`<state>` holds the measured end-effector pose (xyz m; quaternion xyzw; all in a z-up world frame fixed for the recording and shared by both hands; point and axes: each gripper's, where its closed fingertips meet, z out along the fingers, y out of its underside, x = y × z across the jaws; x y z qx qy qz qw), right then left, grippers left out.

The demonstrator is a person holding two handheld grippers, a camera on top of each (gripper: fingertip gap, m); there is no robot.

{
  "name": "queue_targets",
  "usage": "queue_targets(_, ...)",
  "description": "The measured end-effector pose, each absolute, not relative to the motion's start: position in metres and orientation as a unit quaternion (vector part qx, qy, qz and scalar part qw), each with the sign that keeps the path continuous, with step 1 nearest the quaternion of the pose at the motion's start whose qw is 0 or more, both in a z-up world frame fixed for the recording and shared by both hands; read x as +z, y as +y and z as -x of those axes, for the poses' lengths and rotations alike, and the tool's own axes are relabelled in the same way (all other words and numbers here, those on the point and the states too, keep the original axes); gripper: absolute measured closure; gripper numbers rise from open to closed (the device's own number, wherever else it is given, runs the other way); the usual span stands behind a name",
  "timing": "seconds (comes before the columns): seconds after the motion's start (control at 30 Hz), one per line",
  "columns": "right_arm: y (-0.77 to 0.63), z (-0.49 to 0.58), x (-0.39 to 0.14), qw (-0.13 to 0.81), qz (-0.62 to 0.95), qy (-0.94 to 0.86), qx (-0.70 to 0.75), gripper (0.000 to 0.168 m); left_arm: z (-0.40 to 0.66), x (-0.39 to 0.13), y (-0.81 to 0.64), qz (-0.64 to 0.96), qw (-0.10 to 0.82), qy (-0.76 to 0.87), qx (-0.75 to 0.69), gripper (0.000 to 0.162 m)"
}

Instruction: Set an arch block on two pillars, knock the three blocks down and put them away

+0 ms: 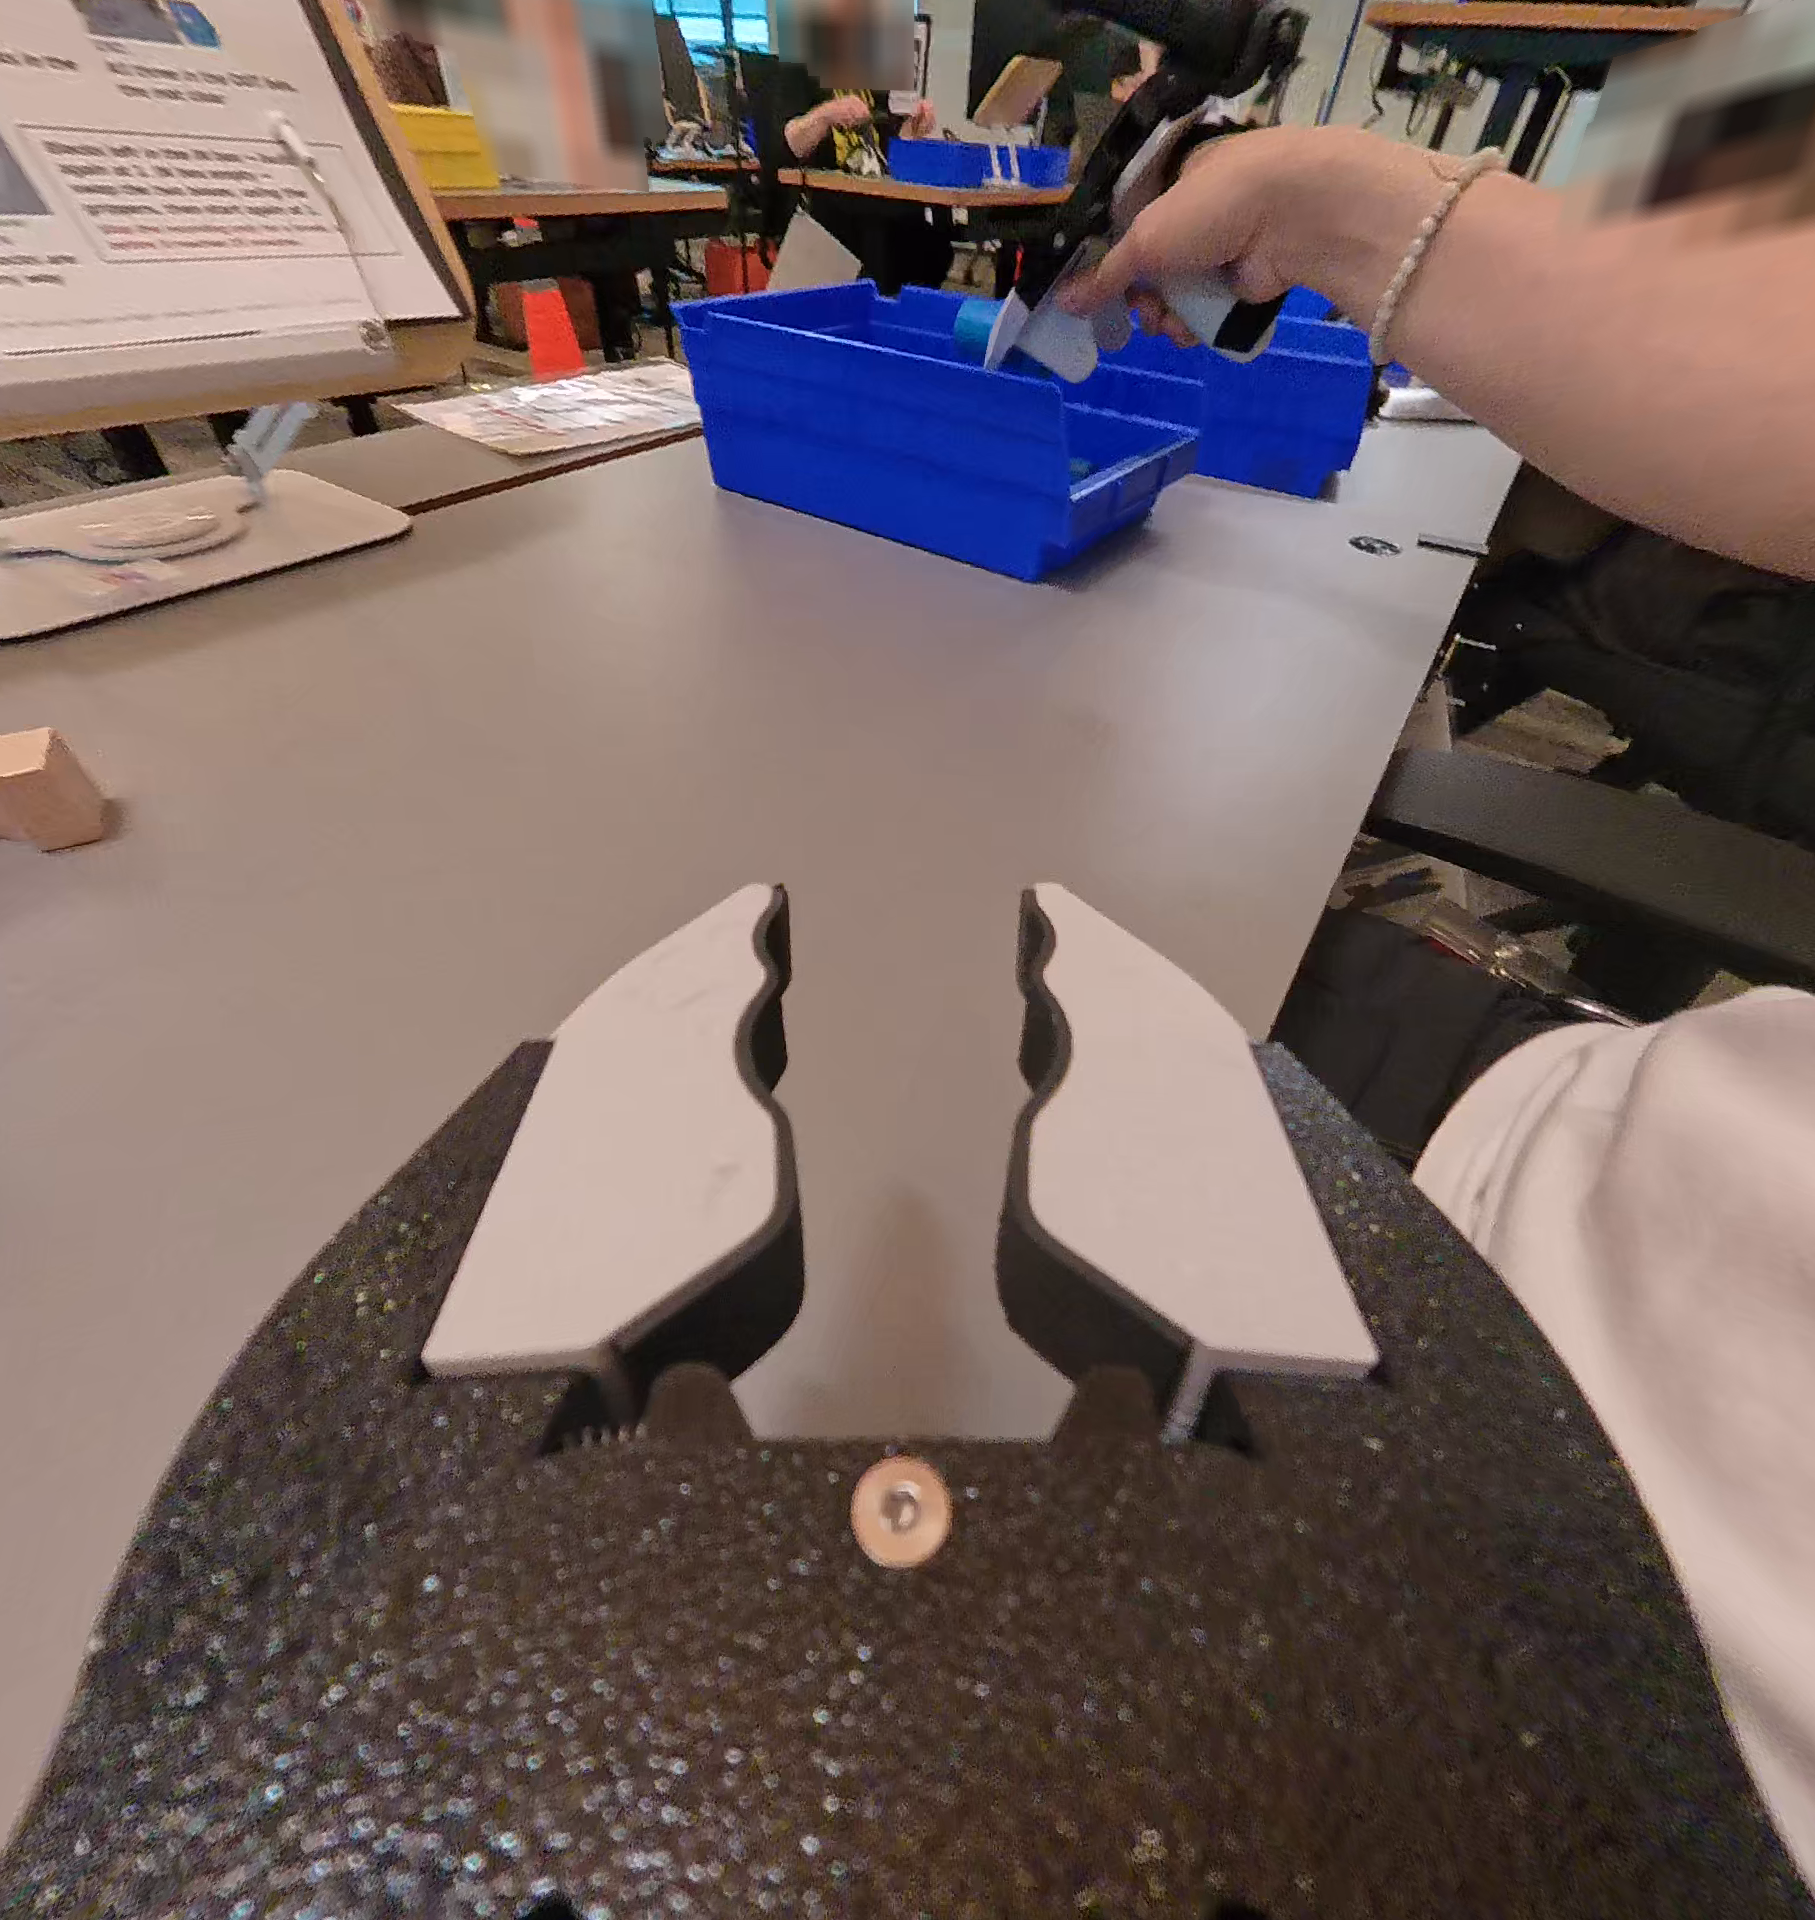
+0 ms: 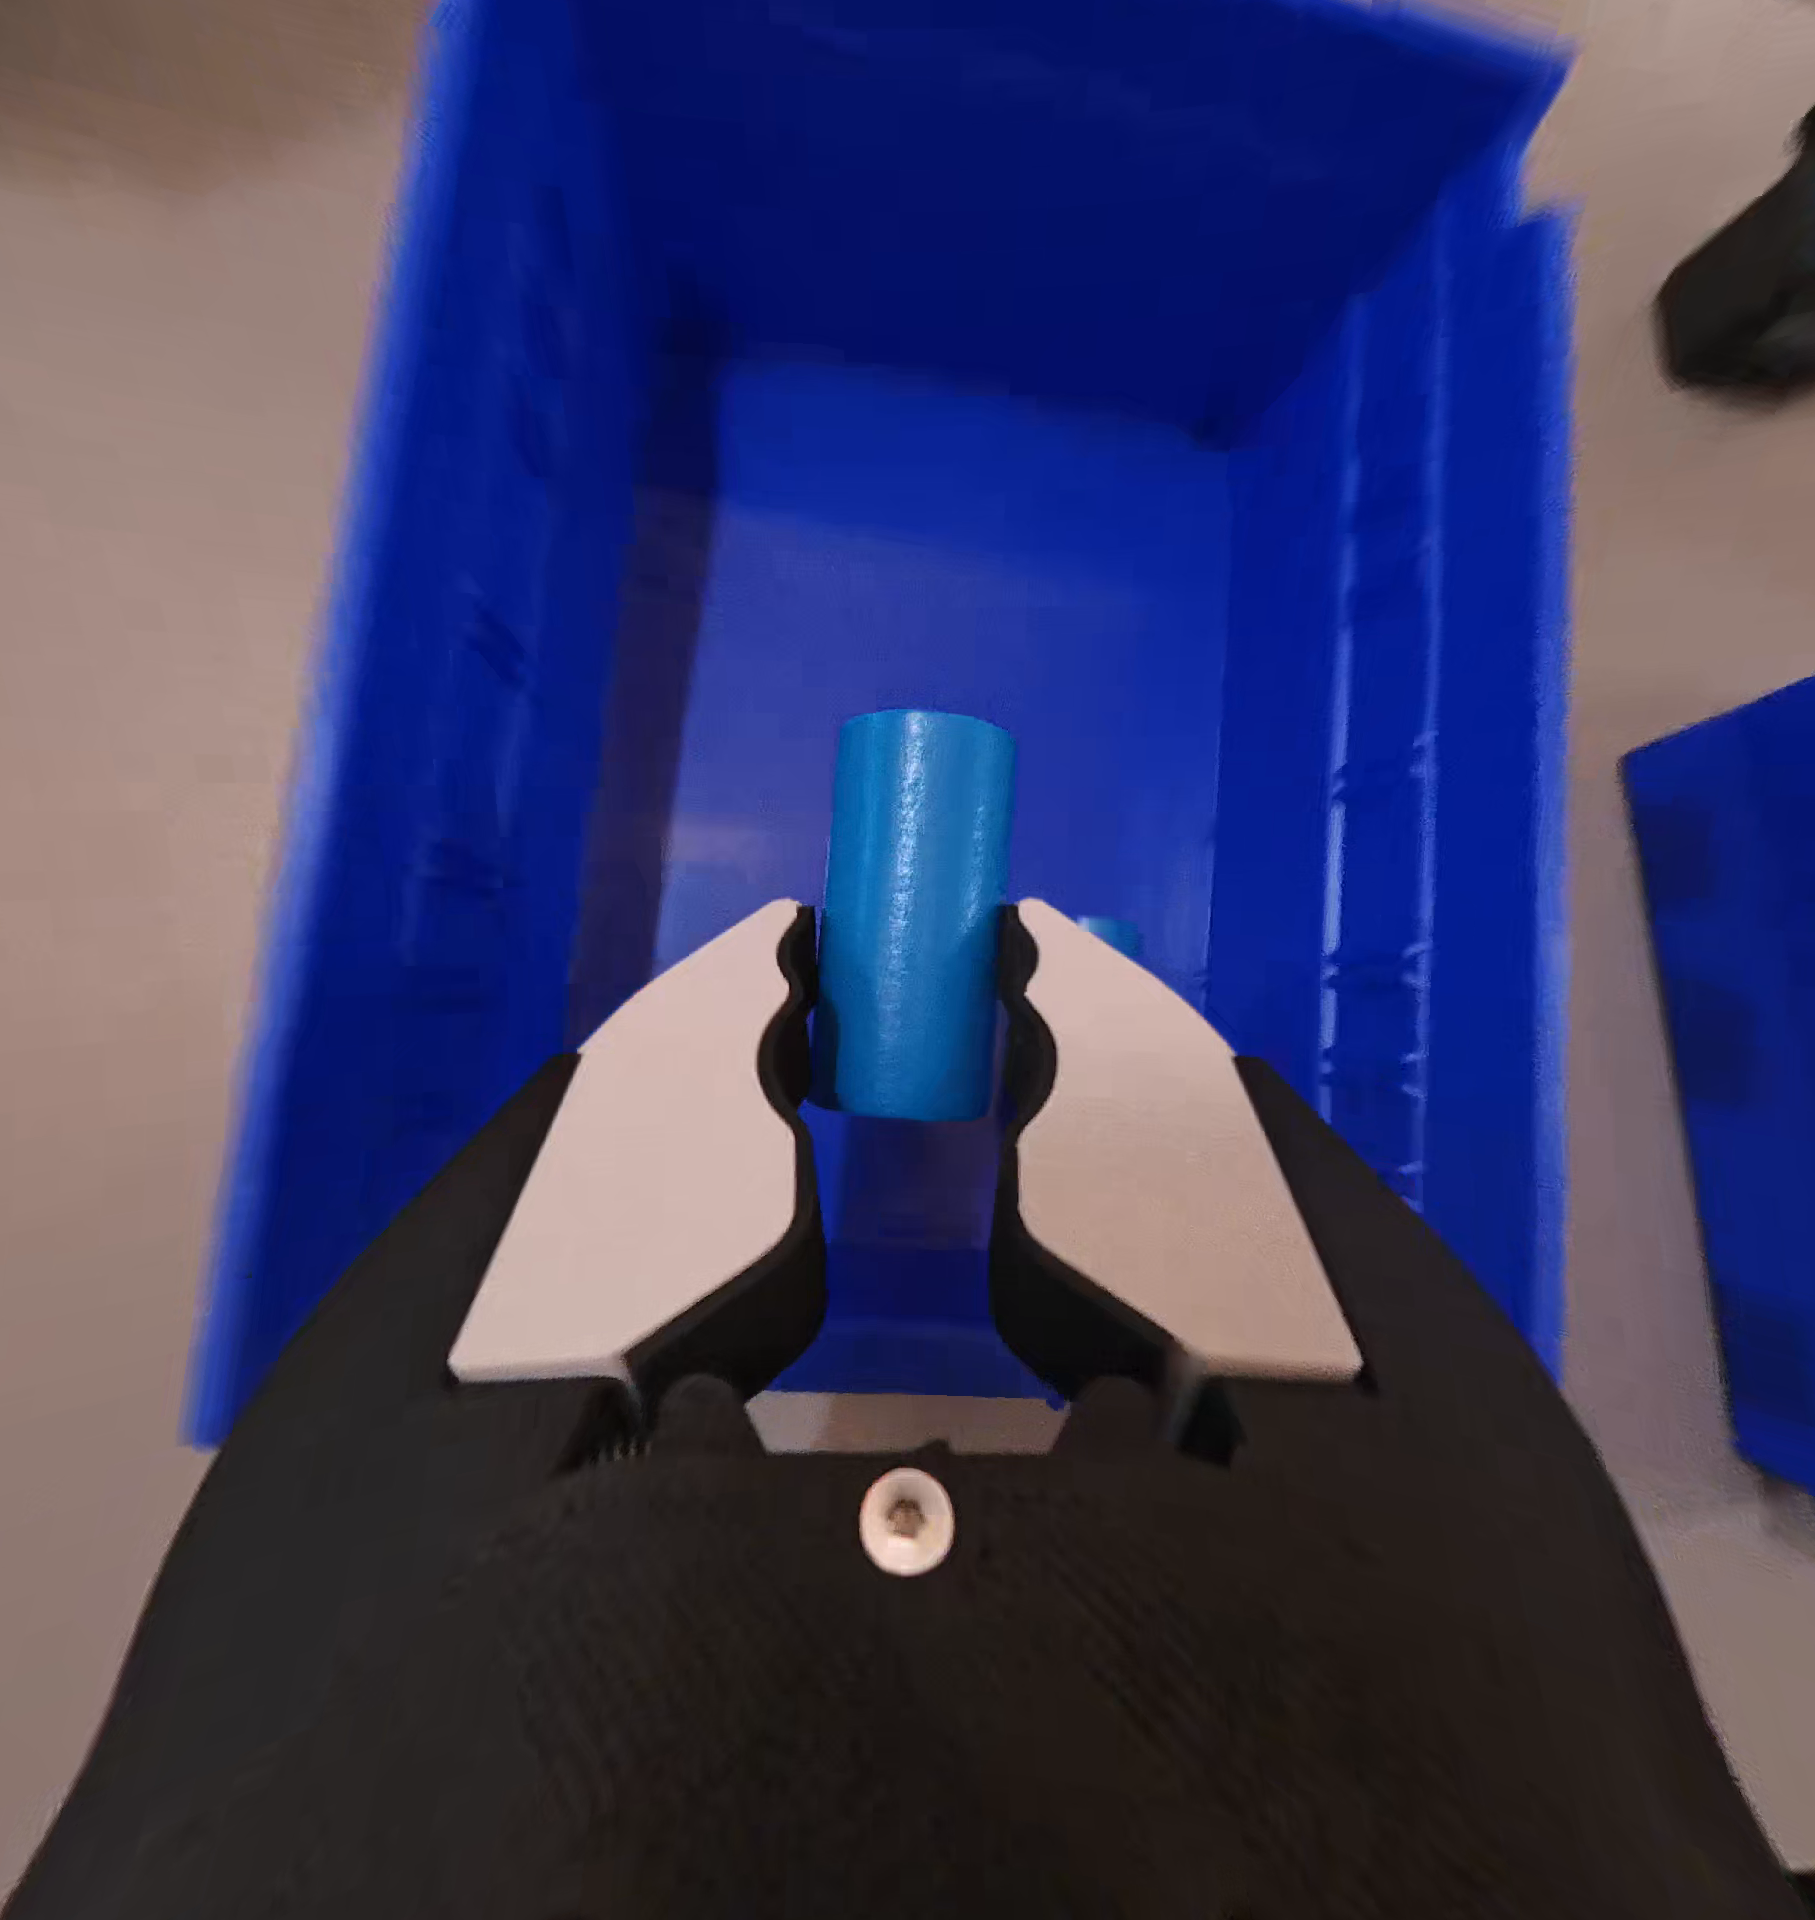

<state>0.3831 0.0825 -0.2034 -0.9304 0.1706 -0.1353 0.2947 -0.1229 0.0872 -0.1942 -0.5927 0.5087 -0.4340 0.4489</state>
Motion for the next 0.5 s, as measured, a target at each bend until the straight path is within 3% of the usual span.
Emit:
queue_targets(0.3, 0.061, -0.39, -0.261, 0.196, 0.96, 0.158, -0.124, 0.131, 0.11, -0.192, 0.08, 0.581, 0.444, 0.533, -0.427, 0.12)
queue_targets(0.4, 0.056, -0.394, -0.249, 0.197, 0.955, 0.148, -0.162, 0.095, 0.108, -0.193, 0.083, 0.582, 0.441, 0.529, -0.432, 0.12)
queue_targets(0.5, 0.07, -0.373, -0.198, 0.275, 0.937, 0.133, -0.168, 0.095, 0.109, -0.194, 0.09, 0.585, 0.447, 0.529, -0.422, 0.12)
